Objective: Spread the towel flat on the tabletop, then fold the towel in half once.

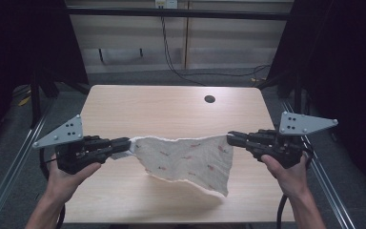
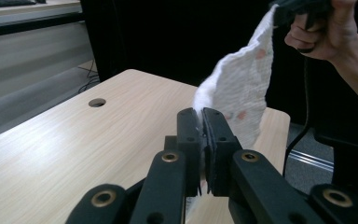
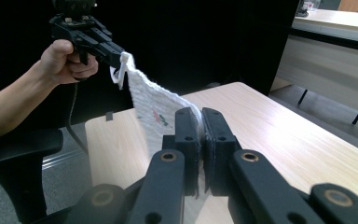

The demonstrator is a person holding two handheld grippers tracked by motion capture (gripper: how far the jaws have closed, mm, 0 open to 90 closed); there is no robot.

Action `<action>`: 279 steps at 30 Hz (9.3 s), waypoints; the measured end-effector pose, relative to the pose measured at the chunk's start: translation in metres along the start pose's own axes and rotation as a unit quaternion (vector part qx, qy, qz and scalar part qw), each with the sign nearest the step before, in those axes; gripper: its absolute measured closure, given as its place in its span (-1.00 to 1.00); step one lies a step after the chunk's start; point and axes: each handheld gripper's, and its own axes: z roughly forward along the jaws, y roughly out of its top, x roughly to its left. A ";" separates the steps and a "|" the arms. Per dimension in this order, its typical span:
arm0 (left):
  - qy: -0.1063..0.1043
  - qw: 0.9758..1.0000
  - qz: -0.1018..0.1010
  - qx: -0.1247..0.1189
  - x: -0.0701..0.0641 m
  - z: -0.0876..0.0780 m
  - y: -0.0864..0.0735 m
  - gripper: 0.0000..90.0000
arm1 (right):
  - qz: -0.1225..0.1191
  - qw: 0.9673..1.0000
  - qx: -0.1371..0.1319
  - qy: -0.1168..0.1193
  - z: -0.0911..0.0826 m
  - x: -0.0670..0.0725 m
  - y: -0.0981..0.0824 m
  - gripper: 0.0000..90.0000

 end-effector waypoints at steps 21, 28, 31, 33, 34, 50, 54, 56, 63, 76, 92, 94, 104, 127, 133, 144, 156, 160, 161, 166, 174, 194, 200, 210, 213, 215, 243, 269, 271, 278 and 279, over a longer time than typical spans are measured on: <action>0.023 0.993 -0.089 0.079 0.063 0.071 -0.052 0.92 | 0.088 0.992 0.080 -0.045 0.043 -0.076 -0.083 0.90; 0.027 0.992 -0.093 0.083 0.070 0.082 -0.055 0.92 | 0.095 0.990 0.097 -0.046 0.059 -0.090 -0.089 0.90; 0.022 0.990 -0.108 0.087 0.078 0.089 -0.062 0.92 | 0.102 0.987 0.111 -0.051 0.064 -0.098 -0.096 0.90; 0.023 0.988 -0.115 0.097 0.082 0.093 -0.066 0.92 | 0.109 0.986 0.112 -0.052 0.065 -0.103 -0.099 0.90; 0.022 0.988 -0.118 0.101 0.083 0.093 -0.068 0.92 | 0.112 0.986 0.111 -0.053 0.066 -0.105 -0.101 0.90; 0.038 0.983 -0.148 0.100 0.120 0.109 -0.089 0.91 | 0.130 0.982 0.126 -0.060 0.105 -0.138 -0.127 0.90; 0.038 0.982 -0.144 0.119 0.126 0.125 -0.098 0.91 | 0.136 0.980 0.128 -0.067 0.106 -0.146 -0.131 0.89; 0.040 0.979 -0.151 0.129 0.131 0.129 -0.102 0.91 | 0.138 0.979 0.135 -0.069 0.107 -0.149 -0.134 0.89; 0.037 0.975 -0.173 0.131 0.145 0.138 -0.115 0.90 | 0.129 0.976 0.154 -0.083 0.114 -0.154 -0.139 0.88; 0.070 0.972 -0.183 0.133 0.156 0.149 -0.126 0.74 | 0.154 0.967 0.171 -0.106 0.136 -0.170 -0.158 0.71; 0.055 0.976 -0.124 0.168 0.114 0.122 -0.121 0.17 | 0.117 0.970 0.191 -0.099 0.107 -0.133 -0.156 0.35; 0.040 0.977 -0.125 0.169 0.107 0.119 -0.125 0.19 | 0.112 0.970 0.195 -0.094 0.104 -0.123 -0.159 0.36; -0.001 0.976 -0.104 0.191 0.075 0.124 -0.147 0.21 | 0.105 0.964 0.235 -0.061 0.102 -0.080 -0.173 0.46; 0.044 0.971 -0.025 0.232 0.048 0.130 -0.162 0.74 | 0.057 0.956 0.266 -0.114 0.109 -0.074 -0.194 0.82; 0.029 0.971 -0.039 0.232 0.046 0.128 -0.163 0.98 | 0.068 0.952 0.281 -0.095 0.101 -0.067 -0.193 0.94; -0.015 0.970 -0.051 0.238 0.032 0.114 -0.167 0.98 | 0.080 0.954 0.279 -0.079 0.084 -0.051 -0.198 0.93; -0.005 0.977 -0.067 0.204 0.044 0.099 -0.157 0.53 | 0.082 0.961 0.251 -0.077 0.081 -0.051 -0.188 0.50; 0.021 0.977 -0.079 0.198 0.072 0.104 -0.149 0.51 | 0.078 0.963 0.243 -0.085 0.086 -0.068 -0.181 0.36; 0.025 0.977 -0.083 0.197 0.077 0.105 -0.149 0.51 | 0.076 0.962 0.245 -0.092 0.090 -0.077 -0.178 0.35; 0.028 0.974 -0.118 0.193 0.108 0.111 -0.145 0.50 | 0.089 0.963 0.232 -0.107 0.103 -0.105 -0.170 0.35; 0.060 0.973 -0.151 0.165 0.137 0.118 -0.141 0.46 | 0.111 0.955 0.246 -0.126 0.133 -0.147 -0.170 0.31; 0.089 0.966 -0.167 0.174 0.148 0.137 -0.154 0.31 | 0.090 0.952 0.261 -0.130 0.148 -0.145 -0.182 0.91; 0.101 0.964 -0.168 0.182 0.150 0.136 -0.154 0.12 | 0.102 0.954 0.252 -0.125 0.147 -0.146 -0.184 0.91; 0.110 0.961 -0.158 0.198 0.145 0.150 -0.154 0.07 | 0.117 0.959 0.230 -0.121 0.144 -0.145 -0.180 0.91; 0.108 0.963 -0.149 0.196 0.144 0.152 -0.155 0.14 | 0.114 0.960 0.228 -0.118 0.145 -0.142 -0.175 0.91; 0.094 0.965 -0.136 0.201 0.142 0.152 -0.155 0.41 | 0.115 0.961 0.223 -0.117 0.144 -0.142 -0.174 0.91; 0.034 0.981 -0.149 0.120 0.148 0.129 -0.131 0.97 | 0.133 0.973 0.163 -0.096 0.124 -0.147 -0.156 0.93; 0.030 0.990 -0.116 0.080 0.135 0.102 -0.105 0.97 | 0.110 0.982 0.126 -0.085 0.108 -0.134 -0.134 0.94; 0.030 0.990 -0.116 0.075 0.133 0.099 -0.103 0.97 | 0.107 0.983 0.122 -0.084 0.106 -0.132 -0.131 0.94; 0.028 0.991 -0.096 0.092 0.118 0.092 -0.101 0.97 | 0.092 0.984 0.128 -0.080 0.098 -0.123 -0.126 0.94; 0.027 0.991 -0.093 0.096 0.115 0.091 -0.101 0.97 | 0.092 0.984 0.129 -0.079 0.097 -0.121 -0.126 0.94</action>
